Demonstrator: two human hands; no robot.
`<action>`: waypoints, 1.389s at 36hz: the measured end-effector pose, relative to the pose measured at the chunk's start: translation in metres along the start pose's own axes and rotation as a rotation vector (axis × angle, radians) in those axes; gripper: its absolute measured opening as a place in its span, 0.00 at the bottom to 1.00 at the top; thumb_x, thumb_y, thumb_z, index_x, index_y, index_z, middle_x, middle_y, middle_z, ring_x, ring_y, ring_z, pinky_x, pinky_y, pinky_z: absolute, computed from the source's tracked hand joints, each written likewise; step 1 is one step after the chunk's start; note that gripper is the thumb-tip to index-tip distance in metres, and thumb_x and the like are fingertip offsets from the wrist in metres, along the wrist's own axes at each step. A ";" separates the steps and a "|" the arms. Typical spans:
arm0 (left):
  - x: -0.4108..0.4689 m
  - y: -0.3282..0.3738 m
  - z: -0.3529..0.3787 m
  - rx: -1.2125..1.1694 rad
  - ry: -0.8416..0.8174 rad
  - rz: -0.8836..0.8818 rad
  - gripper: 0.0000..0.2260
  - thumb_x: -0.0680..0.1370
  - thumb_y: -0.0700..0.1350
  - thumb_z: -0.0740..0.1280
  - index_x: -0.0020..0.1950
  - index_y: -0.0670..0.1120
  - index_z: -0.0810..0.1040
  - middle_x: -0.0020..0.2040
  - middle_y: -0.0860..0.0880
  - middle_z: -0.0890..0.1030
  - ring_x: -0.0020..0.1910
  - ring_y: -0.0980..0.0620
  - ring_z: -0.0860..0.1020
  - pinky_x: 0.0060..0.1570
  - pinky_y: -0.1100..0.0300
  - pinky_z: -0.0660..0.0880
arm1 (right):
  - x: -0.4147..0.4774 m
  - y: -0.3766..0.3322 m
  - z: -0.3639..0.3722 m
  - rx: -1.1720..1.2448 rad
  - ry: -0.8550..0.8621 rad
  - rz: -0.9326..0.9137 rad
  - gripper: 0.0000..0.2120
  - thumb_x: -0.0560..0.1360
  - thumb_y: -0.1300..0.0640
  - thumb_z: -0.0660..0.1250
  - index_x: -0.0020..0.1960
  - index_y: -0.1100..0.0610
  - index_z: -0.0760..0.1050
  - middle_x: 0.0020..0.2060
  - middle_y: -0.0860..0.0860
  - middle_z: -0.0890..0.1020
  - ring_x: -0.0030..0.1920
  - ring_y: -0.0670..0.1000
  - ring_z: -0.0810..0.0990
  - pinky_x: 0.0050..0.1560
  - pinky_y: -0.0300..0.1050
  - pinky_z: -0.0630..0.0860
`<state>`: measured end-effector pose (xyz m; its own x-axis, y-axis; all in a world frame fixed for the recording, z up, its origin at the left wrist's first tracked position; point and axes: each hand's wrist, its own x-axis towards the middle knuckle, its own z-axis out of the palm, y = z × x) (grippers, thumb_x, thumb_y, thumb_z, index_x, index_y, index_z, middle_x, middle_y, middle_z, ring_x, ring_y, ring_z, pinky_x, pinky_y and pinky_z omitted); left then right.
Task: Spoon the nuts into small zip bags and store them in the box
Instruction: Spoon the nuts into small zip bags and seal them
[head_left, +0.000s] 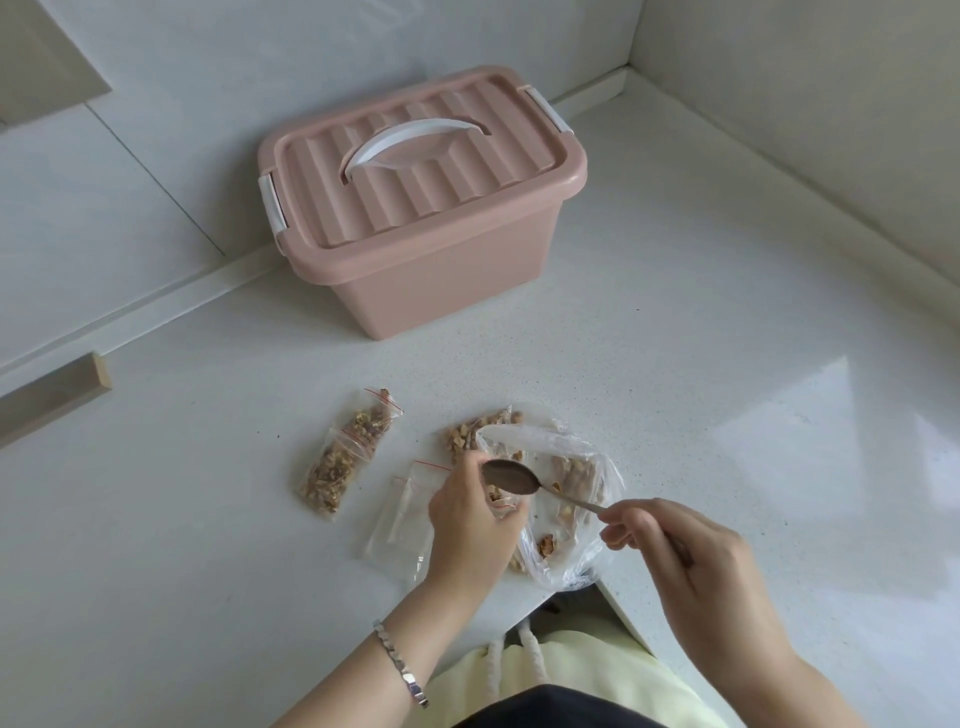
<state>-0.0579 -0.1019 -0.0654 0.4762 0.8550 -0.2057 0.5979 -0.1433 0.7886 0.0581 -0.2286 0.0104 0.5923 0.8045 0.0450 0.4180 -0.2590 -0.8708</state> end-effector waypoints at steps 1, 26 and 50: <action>0.000 -0.002 -0.004 0.029 0.018 -0.002 0.13 0.69 0.46 0.71 0.48 0.49 0.68 0.42 0.54 0.77 0.43 0.52 0.78 0.49 0.48 0.75 | 0.001 -0.001 0.000 0.032 0.019 0.010 0.21 0.75 0.33 0.51 0.40 0.41 0.78 0.38 0.40 0.81 0.39 0.39 0.81 0.41 0.31 0.74; 0.021 -0.073 -0.067 0.555 0.324 -0.044 0.29 0.61 0.44 0.79 0.59 0.40 0.74 0.58 0.37 0.73 0.54 0.34 0.73 0.53 0.42 0.70 | 0.004 0.007 0.006 0.153 0.066 0.145 0.25 0.68 0.26 0.52 0.40 0.43 0.78 0.31 0.46 0.82 0.35 0.45 0.80 0.37 0.32 0.74; -0.012 0.015 -0.082 -0.247 -0.013 0.014 0.09 0.75 0.39 0.67 0.39 0.52 0.75 0.38 0.57 0.80 0.39 0.64 0.76 0.41 0.75 0.69 | 0.028 -0.019 0.002 0.036 -0.006 -0.108 0.15 0.77 0.42 0.52 0.37 0.39 0.72 0.29 0.37 0.76 0.30 0.38 0.73 0.32 0.26 0.66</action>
<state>-0.1073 -0.0732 -0.0032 0.4921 0.8473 -0.1997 0.4161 -0.0274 0.9089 0.0658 -0.1998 0.0272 0.5412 0.8297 0.1367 0.4537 -0.1512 -0.8782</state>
